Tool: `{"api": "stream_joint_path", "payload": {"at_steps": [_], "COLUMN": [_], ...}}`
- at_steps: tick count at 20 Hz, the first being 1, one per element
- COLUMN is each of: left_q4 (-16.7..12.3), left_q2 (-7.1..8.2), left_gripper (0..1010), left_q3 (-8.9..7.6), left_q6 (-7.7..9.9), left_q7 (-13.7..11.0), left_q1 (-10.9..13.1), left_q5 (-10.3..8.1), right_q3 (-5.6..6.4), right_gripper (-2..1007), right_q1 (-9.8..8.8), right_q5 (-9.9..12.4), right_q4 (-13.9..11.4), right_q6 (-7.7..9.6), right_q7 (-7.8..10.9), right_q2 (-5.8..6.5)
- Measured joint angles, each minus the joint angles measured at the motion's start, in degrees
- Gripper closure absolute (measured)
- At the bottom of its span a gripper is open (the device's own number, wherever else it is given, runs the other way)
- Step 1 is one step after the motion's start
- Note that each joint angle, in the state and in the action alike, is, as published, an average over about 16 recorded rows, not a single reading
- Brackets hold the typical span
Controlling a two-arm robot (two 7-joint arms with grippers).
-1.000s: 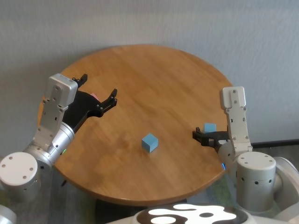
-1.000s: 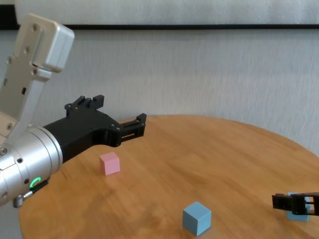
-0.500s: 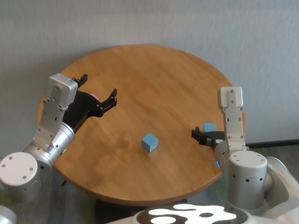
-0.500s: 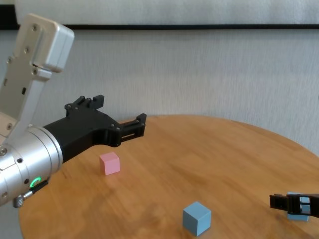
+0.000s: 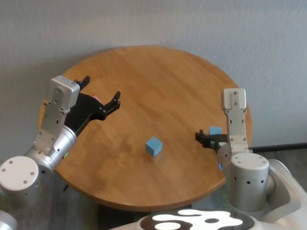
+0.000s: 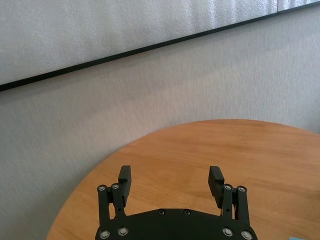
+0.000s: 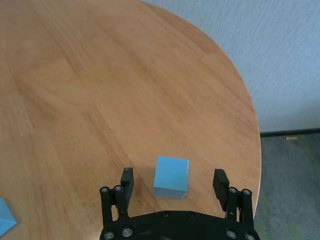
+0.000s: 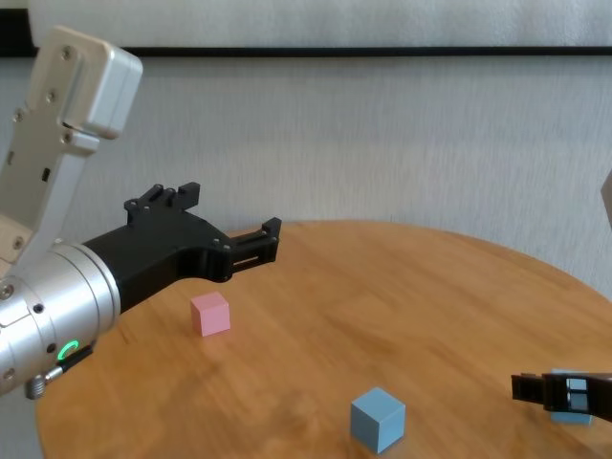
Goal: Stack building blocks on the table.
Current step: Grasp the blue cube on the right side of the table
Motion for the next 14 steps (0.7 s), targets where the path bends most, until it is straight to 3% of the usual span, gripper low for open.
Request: {"api": "stream_joint_path", "payload": {"at_steps": [14], "left_q4": [0.00], "left_q2": [0.00], "left_gripper": [8], "left_q3": [0.00], "left_q6": [0.00], "left_q7": [0.00], "left_q1": [0.00], "left_q5": [0.00], "right_q3": [0.70], "right_gripper": [0], "right_q1": [0.89], "right_q5": [-1.17], "right_q4": [2.64], "right_q6": [-0.06], "right_q7": [0.54], "right_q2": [-1.37]}}
